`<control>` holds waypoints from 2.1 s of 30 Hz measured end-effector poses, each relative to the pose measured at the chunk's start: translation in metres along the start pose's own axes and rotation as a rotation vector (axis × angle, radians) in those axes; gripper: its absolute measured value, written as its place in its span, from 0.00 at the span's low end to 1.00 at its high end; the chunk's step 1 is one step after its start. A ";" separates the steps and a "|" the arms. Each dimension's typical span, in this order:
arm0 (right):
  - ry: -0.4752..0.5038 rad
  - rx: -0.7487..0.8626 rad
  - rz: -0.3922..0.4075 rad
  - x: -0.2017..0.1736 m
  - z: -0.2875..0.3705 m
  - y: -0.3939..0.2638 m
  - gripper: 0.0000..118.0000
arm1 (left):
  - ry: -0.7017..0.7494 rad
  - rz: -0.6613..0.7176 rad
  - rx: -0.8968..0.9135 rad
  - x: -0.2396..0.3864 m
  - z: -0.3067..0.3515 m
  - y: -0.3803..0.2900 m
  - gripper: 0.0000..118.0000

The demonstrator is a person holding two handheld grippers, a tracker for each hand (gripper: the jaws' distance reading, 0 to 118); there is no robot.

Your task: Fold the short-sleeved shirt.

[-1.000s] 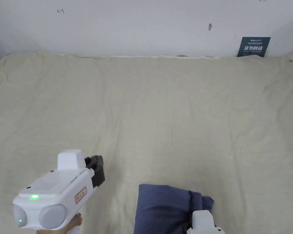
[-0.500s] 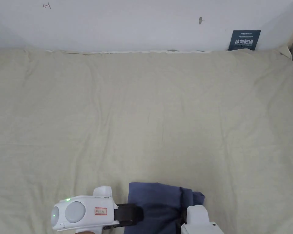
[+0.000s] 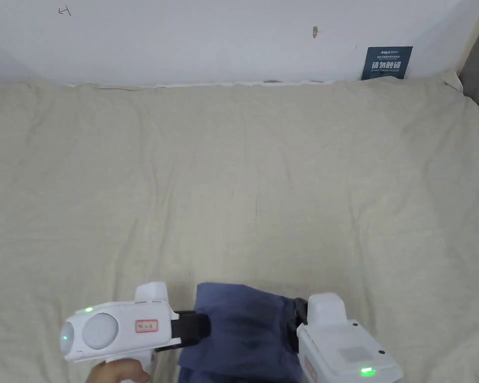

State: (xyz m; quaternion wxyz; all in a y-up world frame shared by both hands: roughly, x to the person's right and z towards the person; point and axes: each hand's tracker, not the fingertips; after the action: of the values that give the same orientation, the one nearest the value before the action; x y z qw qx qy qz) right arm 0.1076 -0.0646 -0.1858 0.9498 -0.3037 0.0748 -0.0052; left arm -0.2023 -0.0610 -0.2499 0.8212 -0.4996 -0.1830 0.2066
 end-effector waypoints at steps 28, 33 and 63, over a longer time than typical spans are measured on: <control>-0.024 0.196 0.064 -0.067 -0.029 0.142 0.01 | 0.696 0.103 0.130 -0.322 0.180 0.150 0.33; -0.037 0.199 0.064 -0.063 -0.020 0.143 0.01 | 0.701 0.098 0.215 -0.281 0.188 0.138 1.00; -0.229 0.615 0.107 0.023 0.159 0.179 0.01 | 0.498 -0.463 1.089 0.113 0.179 0.048 0.90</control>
State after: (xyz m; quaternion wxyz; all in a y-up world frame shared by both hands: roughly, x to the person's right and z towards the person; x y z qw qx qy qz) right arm 0.1475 0.1722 -0.1645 0.9982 0.0028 -0.0216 0.0566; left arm -0.2053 0.1514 -0.2045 0.9985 0.0084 0.0413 -0.0350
